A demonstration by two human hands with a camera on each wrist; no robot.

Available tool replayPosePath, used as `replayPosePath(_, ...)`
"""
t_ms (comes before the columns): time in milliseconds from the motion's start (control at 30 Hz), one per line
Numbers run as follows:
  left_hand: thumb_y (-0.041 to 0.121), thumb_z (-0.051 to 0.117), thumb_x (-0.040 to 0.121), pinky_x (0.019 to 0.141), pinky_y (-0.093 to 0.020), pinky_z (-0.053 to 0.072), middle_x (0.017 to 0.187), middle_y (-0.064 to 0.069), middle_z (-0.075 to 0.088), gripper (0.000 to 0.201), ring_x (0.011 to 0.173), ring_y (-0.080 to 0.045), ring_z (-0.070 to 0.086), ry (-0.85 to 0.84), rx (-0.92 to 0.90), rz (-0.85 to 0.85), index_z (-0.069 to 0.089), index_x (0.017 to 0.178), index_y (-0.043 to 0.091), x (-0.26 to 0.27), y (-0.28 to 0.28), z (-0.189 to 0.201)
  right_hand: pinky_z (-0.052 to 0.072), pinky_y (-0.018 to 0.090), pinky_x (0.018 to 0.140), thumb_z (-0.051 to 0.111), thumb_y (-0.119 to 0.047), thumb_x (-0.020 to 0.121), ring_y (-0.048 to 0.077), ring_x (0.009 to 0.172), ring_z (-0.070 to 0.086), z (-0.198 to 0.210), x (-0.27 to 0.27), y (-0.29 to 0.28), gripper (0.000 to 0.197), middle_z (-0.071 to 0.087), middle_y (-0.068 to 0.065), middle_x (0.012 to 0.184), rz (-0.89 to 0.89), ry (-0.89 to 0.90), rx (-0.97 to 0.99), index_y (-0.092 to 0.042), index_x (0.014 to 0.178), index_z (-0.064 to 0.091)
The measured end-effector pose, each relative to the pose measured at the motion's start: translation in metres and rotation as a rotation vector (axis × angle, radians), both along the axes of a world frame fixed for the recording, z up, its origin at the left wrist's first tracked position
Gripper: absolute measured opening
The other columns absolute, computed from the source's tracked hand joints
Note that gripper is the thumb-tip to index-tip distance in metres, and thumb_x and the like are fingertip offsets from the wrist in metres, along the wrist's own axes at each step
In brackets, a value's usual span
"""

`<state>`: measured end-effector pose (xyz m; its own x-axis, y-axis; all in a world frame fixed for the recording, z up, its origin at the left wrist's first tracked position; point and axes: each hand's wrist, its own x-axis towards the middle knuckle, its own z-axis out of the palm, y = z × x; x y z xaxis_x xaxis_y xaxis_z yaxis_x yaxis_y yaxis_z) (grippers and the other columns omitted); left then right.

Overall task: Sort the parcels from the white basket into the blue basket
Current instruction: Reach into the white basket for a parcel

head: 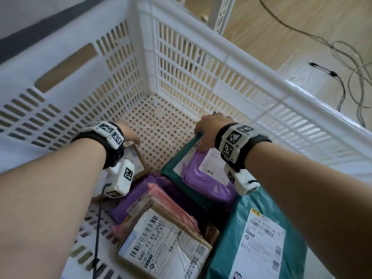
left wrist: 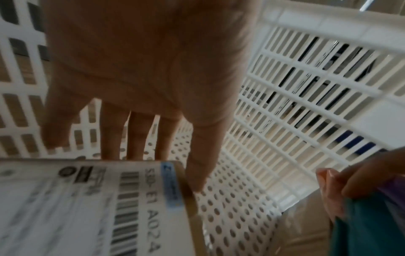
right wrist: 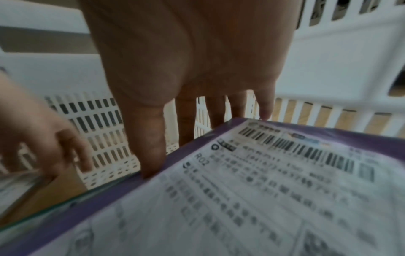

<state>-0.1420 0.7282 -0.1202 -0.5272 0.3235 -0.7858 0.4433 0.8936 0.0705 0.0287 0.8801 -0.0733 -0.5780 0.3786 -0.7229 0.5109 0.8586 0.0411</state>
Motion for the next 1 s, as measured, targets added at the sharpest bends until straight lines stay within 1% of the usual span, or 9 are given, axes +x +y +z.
replayPosePath(167,0.043,0.073,0.076,0.097,-0.032,0.044,0.129,-0.009,0.057,0.062,0.117,-0.026,0.055,-0.115,-0.183,-0.156,0.058,0.125,0.009,0.022,-0.012,-0.011,0.037,0.046,0.102,0.068,-0.052,0.077,0.025,0.119,0.043,-0.002,0.005,0.001,0.052,0.058,-0.002,0.122,-0.135,0.168,-0.019,-0.028,0.122,0.059)
replayPosePath(333,0.061,0.085,0.021,0.097,-0.037,0.049,0.13,-0.002,0.056,0.12,0.113,-0.024,0.057,-0.164,-0.259,-0.253,0.053,0.13,0.022,0.011,-0.024,-0.019,0.028,0.047,0.11,0.064,-0.047,0.081,0.025,0.126,0.039,-0.002,-0.001,-0.01,0.049,0.054,-0.003,0.127,-0.17,0.287,-0.051,-0.032,0.127,0.054)
replayPosePath(467,0.064,0.085,0.007,0.09,-0.039,0.054,0.103,-0.001,0.071,0.116,0.094,-0.021,0.068,-0.259,-0.237,-0.199,0.064,0.113,0.021,0.003,-0.035,-0.034,0.03,0.044,0.109,0.062,-0.044,0.083,0.021,0.122,0.043,-0.009,0.004,-0.007,0.043,0.057,-0.005,0.118,-0.174,0.279,-0.051,-0.031,0.124,0.057)
replayPosePath(533,0.067,0.086,0.018,0.091,-0.039,0.052,0.119,-0.004,0.064,0.126,0.104,-0.024,0.063,-0.241,-0.199,-0.197,0.051,0.13,0.02,0.011,-0.035,-0.034,0.031,0.044,0.108,0.062,-0.042,0.083,0.021,0.12,0.045,-0.013,0.005,-0.004,0.041,0.057,-0.005,0.117,-0.179,0.284,-0.041,-0.03,0.123,0.058)
replayPosePath(600,0.053,0.087,0.047,0.094,-0.039,0.049,0.141,-0.009,0.04,0.12,0.12,-0.029,0.05,-0.146,-0.08,-0.27,0.024,0.146,0.027,0.022,-0.03,-0.03,0.03,0.045,0.109,0.061,-0.042,0.084,0.021,0.121,0.045,-0.015,0.005,-0.003,0.041,0.057,-0.004,0.118,-0.184,0.286,-0.033,-0.03,0.123,0.057)
replayPosePath(667,0.038,0.087,0.057,0.092,-0.04,0.05,0.145,-0.011,0.027,0.118,0.122,-0.03,0.046,-0.114,0.03,-0.371,0.013,0.148,0.032,0.033,-0.021,-0.027,0.029,0.045,0.109,0.06,-0.042,0.084,0.022,0.121,0.043,-0.016,0.003,-0.003,0.041,0.058,-0.004,0.118,-0.191,0.281,-0.036,-0.03,0.123,0.057)
replayPosePath(800,0.043,0.082,0.053,0.076,-0.037,0.055,0.132,-0.006,0.036,0.101,0.101,-0.026,0.056,-0.081,-0.075,-0.505,0.031,0.14,0.03,0.046,-0.015,-0.023,0.027,0.046,0.11,0.061,-0.042,0.083,0.021,0.123,0.042,-0.018,0.001,-0.004,0.038,0.06,-0.006,0.115,-0.225,0.294,-0.028,-0.031,0.12,0.059)
replayPosePath(900,0.051,0.068,0.053,0.056,-0.024,0.046,0.096,-0.003,0.059,0.067,0.074,-0.02,0.059,0.003,-0.04,-0.493,0.056,0.109,0.016,0.041,-0.016,-0.015,0.029,0.045,0.11,0.062,-0.04,0.083,0.019,0.122,0.044,-0.02,-0.001,-0.003,0.034,0.062,-0.007,0.114,-0.272,0.329,-0.04,-0.031,0.116,0.061)
replayPosePath(1000,0.06,0.066,0.062,0.069,-0.029,0.049,0.097,-0.004,0.061,0.064,0.084,-0.024,0.059,0.089,0.116,-0.323,0.055,0.106,0.015,0.025,-0.002,-0.006,0.035,0.044,0.107,0.061,-0.034,0.085,0.02,0.123,0.045,-0.016,-0.001,0.001,0.029,0.061,-0.005,0.117,-0.325,0.38,-0.057,-0.029,0.113,0.063)
